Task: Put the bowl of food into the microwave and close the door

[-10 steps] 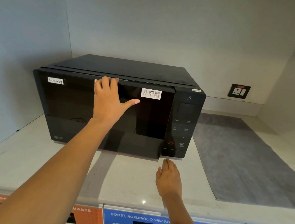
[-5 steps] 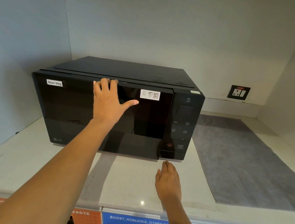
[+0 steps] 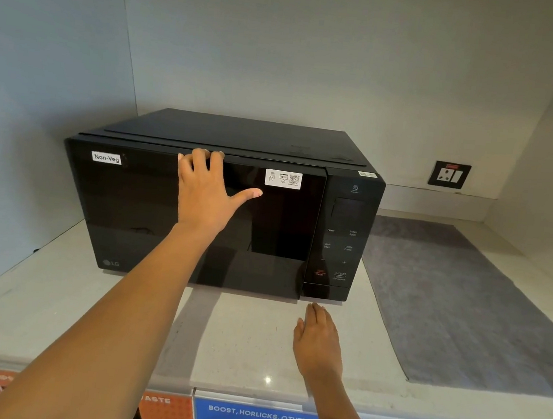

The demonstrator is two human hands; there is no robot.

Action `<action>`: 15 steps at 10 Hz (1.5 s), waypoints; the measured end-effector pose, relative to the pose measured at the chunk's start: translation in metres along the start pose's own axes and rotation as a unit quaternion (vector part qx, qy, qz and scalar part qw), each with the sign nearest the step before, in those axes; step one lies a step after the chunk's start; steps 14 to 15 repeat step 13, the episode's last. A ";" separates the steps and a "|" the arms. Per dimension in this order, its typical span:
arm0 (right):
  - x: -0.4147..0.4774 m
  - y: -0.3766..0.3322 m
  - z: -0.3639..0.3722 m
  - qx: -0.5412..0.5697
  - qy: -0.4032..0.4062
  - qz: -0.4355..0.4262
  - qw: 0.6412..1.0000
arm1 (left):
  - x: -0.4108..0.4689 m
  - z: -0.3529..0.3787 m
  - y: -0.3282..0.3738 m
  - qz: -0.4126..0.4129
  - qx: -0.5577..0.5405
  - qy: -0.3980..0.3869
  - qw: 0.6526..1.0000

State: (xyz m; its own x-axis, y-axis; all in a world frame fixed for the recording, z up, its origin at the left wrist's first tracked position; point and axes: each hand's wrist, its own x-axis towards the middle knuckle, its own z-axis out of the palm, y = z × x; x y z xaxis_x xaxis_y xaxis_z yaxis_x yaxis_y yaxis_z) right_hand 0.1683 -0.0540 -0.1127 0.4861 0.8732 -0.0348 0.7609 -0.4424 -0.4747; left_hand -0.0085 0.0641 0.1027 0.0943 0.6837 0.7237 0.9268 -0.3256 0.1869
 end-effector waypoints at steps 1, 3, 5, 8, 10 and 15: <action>0.000 0.000 0.001 -0.002 0.000 -0.002 1.000 | 0.004 0.001 0.003 -0.011 -0.007 -0.013 1.000; 0.001 0.000 0.001 -0.003 0.000 0.001 1.000 | 0.003 0.006 -0.001 0.001 0.001 0.000 1.000; 0.000 0.000 0.000 0.003 0.006 0.003 1.000 | -0.002 0.009 -0.004 0.025 0.011 -0.001 1.000; -0.014 0.002 -0.005 -0.004 -0.010 -0.028 1.000 | -0.016 0.003 -0.017 0.062 -0.022 -0.034 0.997; -0.037 0.007 -0.002 -0.035 0.053 -0.079 0.995 | -0.017 -0.011 -0.019 0.069 -0.033 -0.062 0.995; -0.124 0.024 -0.041 -0.058 0.014 -0.198 0.979 | -0.028 -0.025 -0.026 0.071 0.002 -0.092 0.993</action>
